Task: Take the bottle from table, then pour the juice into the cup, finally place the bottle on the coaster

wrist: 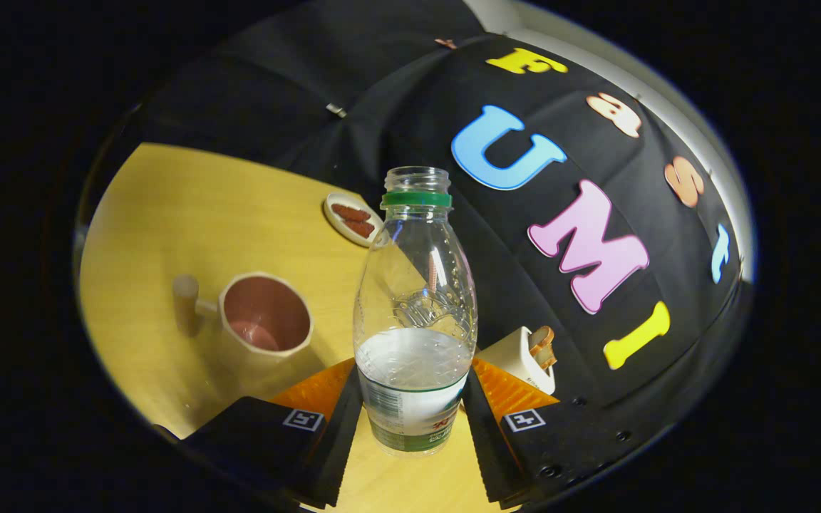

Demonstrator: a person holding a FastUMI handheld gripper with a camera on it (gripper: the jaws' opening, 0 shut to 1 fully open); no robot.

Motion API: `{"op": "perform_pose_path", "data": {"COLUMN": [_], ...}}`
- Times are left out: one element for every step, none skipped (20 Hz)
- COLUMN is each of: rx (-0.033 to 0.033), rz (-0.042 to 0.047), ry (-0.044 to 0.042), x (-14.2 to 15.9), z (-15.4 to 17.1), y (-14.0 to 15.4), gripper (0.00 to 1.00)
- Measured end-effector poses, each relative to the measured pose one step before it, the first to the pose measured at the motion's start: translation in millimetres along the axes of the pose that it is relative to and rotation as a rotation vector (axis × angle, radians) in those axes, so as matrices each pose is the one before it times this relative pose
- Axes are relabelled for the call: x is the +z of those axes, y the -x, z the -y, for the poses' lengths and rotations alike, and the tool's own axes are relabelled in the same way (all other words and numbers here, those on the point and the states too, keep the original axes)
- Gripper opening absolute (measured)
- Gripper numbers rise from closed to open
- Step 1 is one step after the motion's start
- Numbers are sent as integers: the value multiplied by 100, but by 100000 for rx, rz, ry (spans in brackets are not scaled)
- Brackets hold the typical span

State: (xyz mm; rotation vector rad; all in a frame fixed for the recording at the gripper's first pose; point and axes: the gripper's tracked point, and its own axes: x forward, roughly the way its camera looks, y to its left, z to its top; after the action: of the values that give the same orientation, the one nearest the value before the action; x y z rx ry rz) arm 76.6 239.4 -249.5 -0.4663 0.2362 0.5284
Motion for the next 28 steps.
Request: {"op": "perform_pose_path", "data": {"rx": [1143, 605, 1090, 1530, 1522, 3224, 1201, 724, 980, 287, 60, -62, -855, -547, -502, -570, -637, -1074, -1231, -885, -153, -69, -522, -357, -434, -286, -1, 47], "rz": [2640, 2554, 2427, 1650, 1346, 927, 258, 1100, 1827, 1853, 1095, 388, -537, -107, -122, -135, 429, 456, 95, -130, -722, -757, -227, -105, -356, -323, -350, -442], "ry": [-7403, -6725, -6088, -5898, -6067, -6990, -6725, -5544, -3931, -2277, -1248, -768, -492, -1254, -1980, -2301, -2460, -1761, -992, -1145, -1411, -930, -71, 734, 1039, 794, 559, 446], "x": [784, 634, 695, 294, 429, 433, 220, 49, 422, 84, -119, -423, -587, -630, -710, -674, -441, -484, -354, -401, -481, -586, -244, -199, -234, -313, -277, -463], "z": [629, 642, 528, 364, 204, 9, 239, 906, 403, 373, 451, 479, 731, 375, 510, 395, 473, 457, 666, 297, 266, -26, 158, 253, 287, 235, 135, 1], "y": [-46, -54, -33, -177, -91, -477, -399, -188, -445, -475, -564, -666, -719, -607, -484, -314, -353, -343, -200, -127, -143, -49, -113, -62, -181, -135, -228, -169], "gripper": [76, 76, 76, 76, 76, 77, 76, 77, 77, 77, 77, 76, 77, 77, 77, 77, 77, 77, 77, 77, 77, 77, 77, 77, 77, 77, 77, 77]}}
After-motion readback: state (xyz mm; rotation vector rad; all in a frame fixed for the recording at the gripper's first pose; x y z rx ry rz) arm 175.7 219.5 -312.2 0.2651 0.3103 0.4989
